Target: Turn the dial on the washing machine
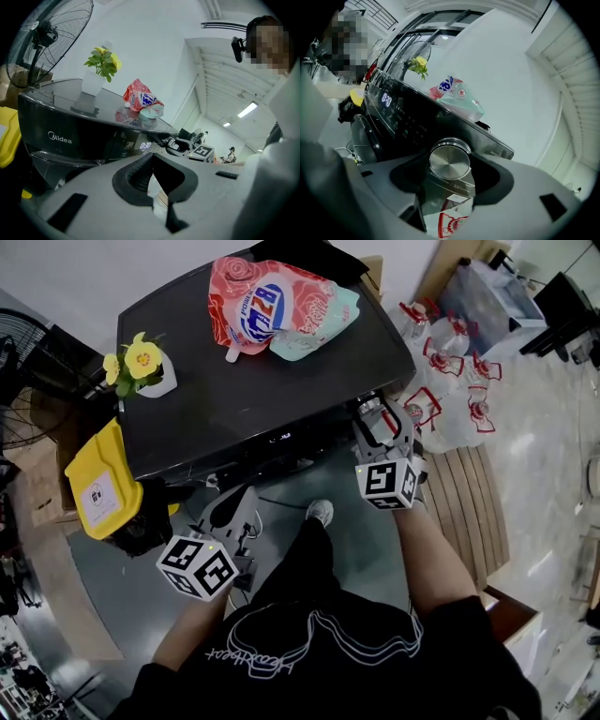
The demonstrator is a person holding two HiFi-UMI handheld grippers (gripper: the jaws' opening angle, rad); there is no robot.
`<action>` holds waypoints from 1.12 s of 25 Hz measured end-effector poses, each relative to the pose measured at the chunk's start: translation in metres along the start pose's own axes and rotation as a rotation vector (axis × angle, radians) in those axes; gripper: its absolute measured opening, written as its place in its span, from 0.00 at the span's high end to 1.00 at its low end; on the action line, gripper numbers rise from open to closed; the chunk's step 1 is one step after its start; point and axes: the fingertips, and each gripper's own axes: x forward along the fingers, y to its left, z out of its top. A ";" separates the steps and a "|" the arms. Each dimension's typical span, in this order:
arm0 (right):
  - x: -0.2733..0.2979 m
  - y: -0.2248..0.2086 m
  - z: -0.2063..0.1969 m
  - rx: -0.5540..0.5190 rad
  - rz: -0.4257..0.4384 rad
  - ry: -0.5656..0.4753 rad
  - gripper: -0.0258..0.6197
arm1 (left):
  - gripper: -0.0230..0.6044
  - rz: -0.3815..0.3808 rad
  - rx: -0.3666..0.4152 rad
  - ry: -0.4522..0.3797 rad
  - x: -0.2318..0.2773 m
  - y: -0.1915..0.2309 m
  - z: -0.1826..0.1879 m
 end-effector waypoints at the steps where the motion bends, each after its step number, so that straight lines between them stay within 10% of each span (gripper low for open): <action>1: 0.000 0.000 0.000 0.020 0.008 -0.001 0.52 | 0.96 -0.001 -0.002 -0.001 0.000 0.000 0.000; 10: -0.001 -0.002 0.000 0.112 0.041 -0.010 0.52 | 0.96 -0.007 -0.008 0.006 0.003 -0.005 -0.005; 28: 0.001 -0.007 -0.007 0.661 0.194 -0.050 0.52 | 0.96 -0.008 -0.010 -0.018 -0.003 -0.011 0.001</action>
